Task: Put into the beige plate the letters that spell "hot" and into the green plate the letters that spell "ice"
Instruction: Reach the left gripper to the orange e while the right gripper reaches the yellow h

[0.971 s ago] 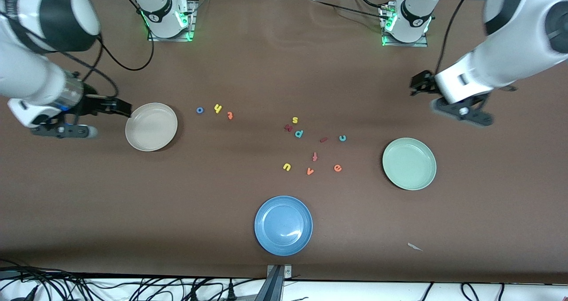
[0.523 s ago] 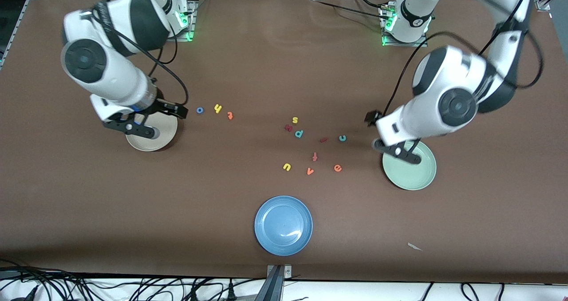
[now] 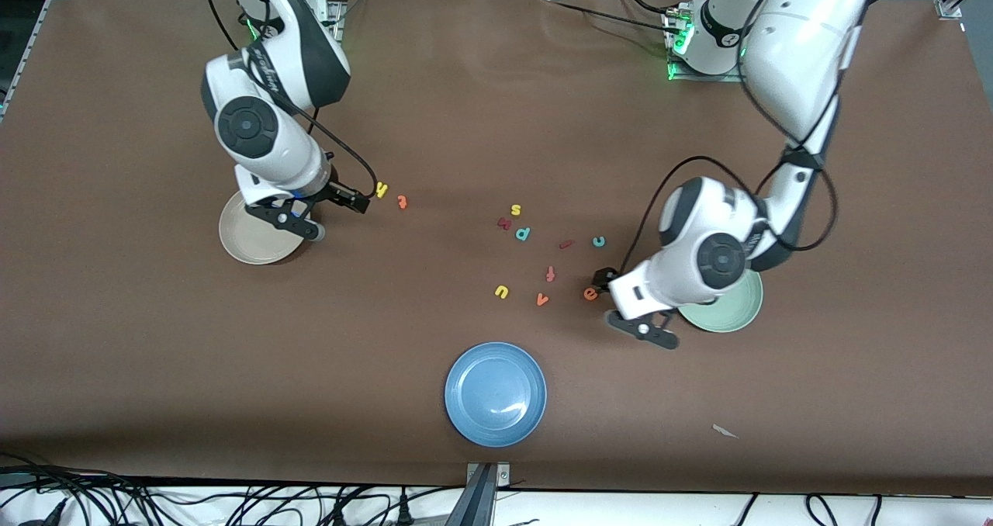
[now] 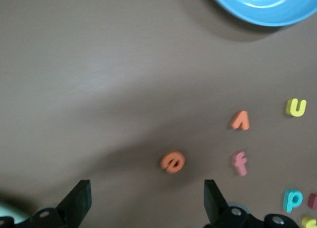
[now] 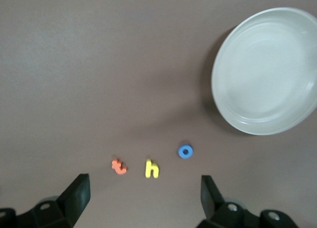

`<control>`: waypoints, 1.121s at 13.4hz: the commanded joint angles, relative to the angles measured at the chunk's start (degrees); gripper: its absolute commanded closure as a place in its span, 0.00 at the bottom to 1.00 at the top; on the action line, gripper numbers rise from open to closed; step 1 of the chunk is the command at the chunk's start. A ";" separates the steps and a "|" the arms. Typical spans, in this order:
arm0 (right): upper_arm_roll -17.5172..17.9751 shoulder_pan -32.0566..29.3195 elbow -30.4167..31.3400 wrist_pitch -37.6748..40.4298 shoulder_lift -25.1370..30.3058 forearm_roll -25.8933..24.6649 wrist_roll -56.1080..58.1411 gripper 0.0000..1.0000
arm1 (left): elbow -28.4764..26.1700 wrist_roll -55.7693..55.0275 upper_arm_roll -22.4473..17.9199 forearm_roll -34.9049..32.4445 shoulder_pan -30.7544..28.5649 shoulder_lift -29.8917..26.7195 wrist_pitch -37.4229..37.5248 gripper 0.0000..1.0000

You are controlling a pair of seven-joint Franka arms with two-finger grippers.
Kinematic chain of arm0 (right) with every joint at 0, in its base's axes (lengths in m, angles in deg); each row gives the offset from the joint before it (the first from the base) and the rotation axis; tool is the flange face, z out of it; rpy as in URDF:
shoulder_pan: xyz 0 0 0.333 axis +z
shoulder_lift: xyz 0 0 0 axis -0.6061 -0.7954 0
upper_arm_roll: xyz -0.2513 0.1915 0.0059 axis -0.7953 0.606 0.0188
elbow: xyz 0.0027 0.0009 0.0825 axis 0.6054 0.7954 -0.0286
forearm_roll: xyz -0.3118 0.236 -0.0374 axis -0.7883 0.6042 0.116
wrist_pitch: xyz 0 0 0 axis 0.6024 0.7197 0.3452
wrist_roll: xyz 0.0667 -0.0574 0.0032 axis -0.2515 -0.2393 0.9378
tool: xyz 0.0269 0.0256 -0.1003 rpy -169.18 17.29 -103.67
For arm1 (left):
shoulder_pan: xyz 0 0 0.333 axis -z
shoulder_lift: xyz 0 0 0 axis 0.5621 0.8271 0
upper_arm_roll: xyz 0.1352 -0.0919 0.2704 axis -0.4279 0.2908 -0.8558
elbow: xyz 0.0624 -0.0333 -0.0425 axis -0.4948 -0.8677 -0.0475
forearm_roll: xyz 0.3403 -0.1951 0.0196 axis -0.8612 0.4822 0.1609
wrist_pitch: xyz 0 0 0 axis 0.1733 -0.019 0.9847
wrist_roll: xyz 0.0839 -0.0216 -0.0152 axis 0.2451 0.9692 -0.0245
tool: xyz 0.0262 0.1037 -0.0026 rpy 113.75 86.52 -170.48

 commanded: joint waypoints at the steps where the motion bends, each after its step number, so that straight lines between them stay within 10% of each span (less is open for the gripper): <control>1: 1.50 -0.04 10.18 -9.70 2.46 0.29 -1.04 0.01 | 0.05 0.29 -0.73 -0.82 3.54 2.00 -2.72 0.01; 5: 3.34 -0.04 14.68 -16.22 0.35 0.38 -7.44 0.06 | -0.22 1.51 -0.55 -11.45 3.89 4.99 -6.94 0.03; 15: 5.19 0.05 18.54 -26.60 -5.98 0.29 -13.78 0.15 | -3.21 5.65 -0.46 -11.46 4.24 5.08 -6.51 0.20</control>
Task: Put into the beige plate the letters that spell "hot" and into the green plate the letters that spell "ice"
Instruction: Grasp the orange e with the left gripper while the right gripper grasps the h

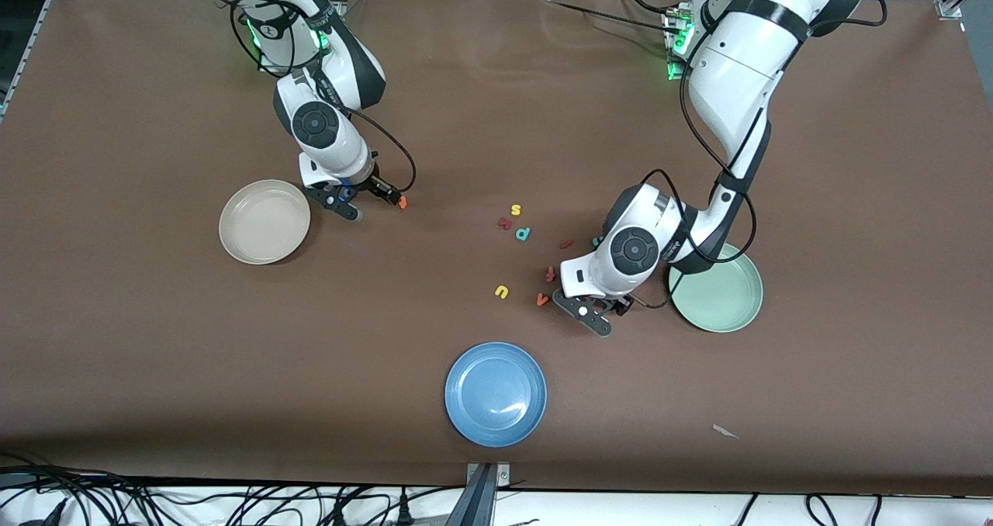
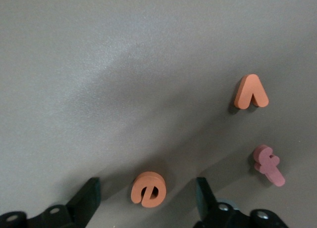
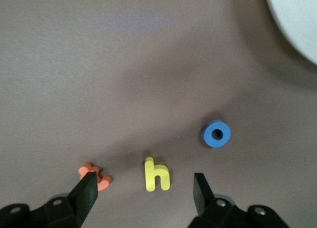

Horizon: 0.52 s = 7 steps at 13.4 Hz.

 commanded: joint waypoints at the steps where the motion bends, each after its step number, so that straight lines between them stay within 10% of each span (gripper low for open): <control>1: 0.39 -0.07 1.62 -2.48 -0.41 0.29 -0.92 0.16 | -1.32 0.90 -0.08 -1.40 0.26 -0.83 0.15 0.23; 7: 0.48 -0.07 3.11 -4.32 -1.46 0.29 -1.10 0.25 | -1.32 4.50 -0.08 -1.40 -0.01 -1.18 0.33 0.67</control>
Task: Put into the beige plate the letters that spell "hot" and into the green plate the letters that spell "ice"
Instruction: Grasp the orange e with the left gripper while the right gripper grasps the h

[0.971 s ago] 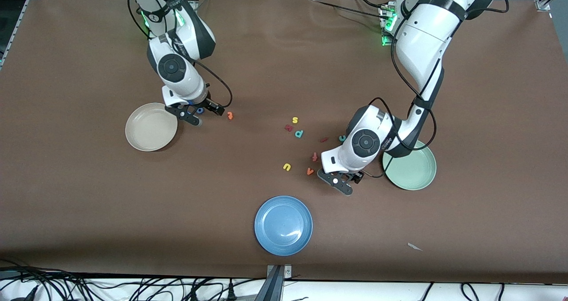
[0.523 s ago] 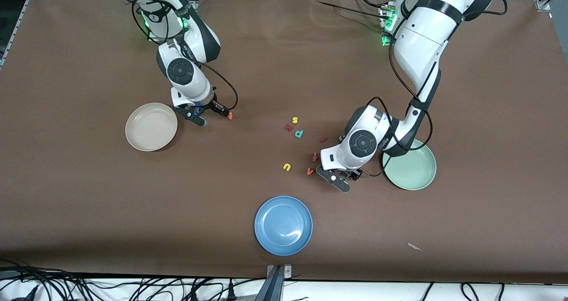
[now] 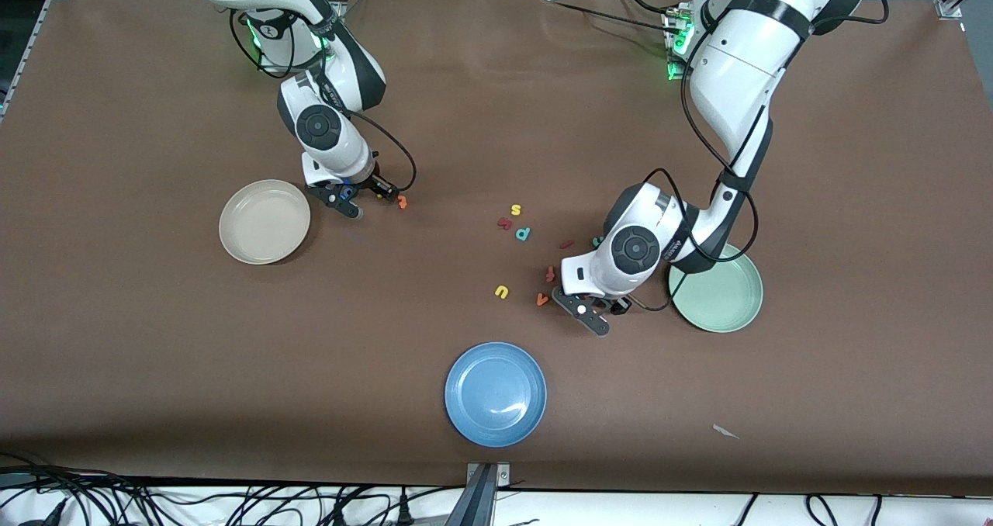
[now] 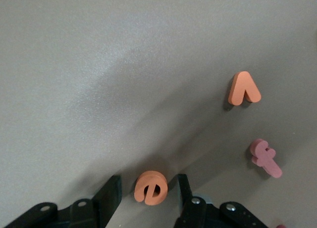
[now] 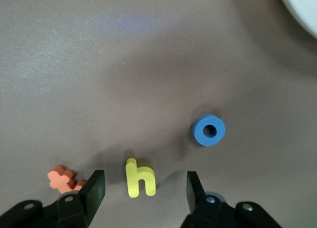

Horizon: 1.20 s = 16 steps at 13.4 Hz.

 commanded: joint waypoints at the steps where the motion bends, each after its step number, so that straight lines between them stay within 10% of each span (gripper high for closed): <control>1: 0.46 -0.07 1.66 -2.64 0.03 0.29 -0.75 0.26 | -1.32 1.04 -0.07 -1.37 0.13 -0.84 0.26 0.71; 7: 1.16 -0.07 1.93 -2.82 0.12 0.38 -2.51 0.27 | -0.97 0.95 -0.07 -1.37 0.05 -2.60 2.63 0.85; 16: 1.16 -0.07 2.55 -4.58 0.21 0.38 -2.33 0.60 | -1.32 10.50 -0.08 -1.37 -10.30 -9.81 20.12 0.84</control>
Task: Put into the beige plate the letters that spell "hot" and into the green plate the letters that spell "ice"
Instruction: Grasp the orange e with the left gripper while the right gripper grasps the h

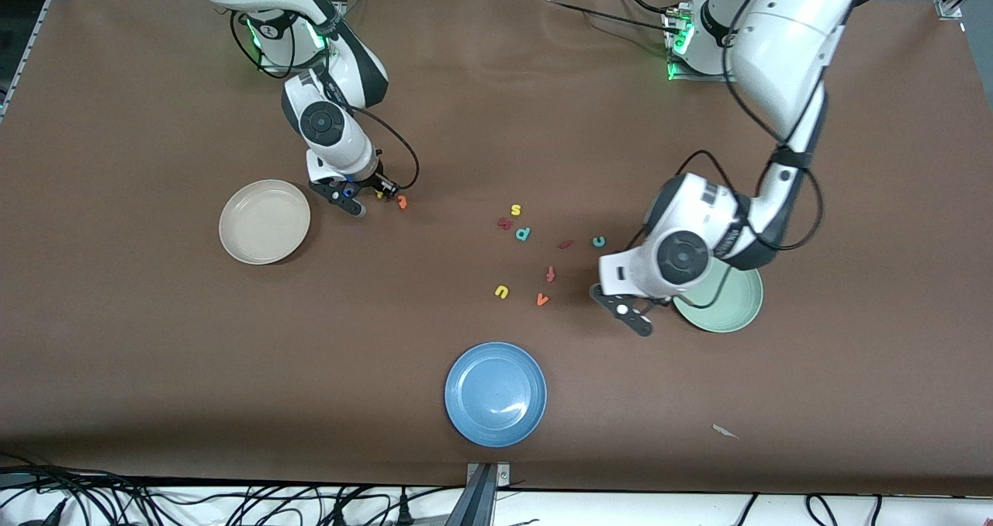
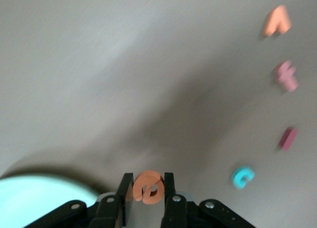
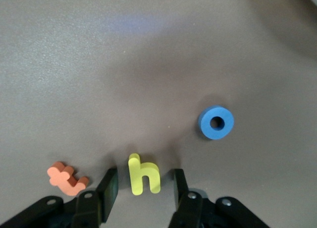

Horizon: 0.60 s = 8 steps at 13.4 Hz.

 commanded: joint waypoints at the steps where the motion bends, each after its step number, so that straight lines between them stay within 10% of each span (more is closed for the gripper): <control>1: 0.31 -0.08 1.43 -1.52 0.52 0.38 -0.63 0.64 | -2.10 8.35 0.57 -1.36 -4.98 -1.71 1.73 0.83; 5: 0.40 -0.08 1.51 -1.34 0.61 0.38 -0.63 0.77 | -6.84 13.22 0.39 -4.68 -7.28 -1.09 -3.35 0.69; 7: 0.40 -0.08 1.51 -0.99 0.87 0.38 -0.72 0.82 | -9.21 11.91 0.39 -6.99 -7.28 -1.18 -6.44 0.00; 8: 0.40 -0.08 1.51 -0.81 1.05 0.38 -0.81 0.82 | -9.22 11.73 0.48 -7.08 -7.28 -1.53 -6.36 0.00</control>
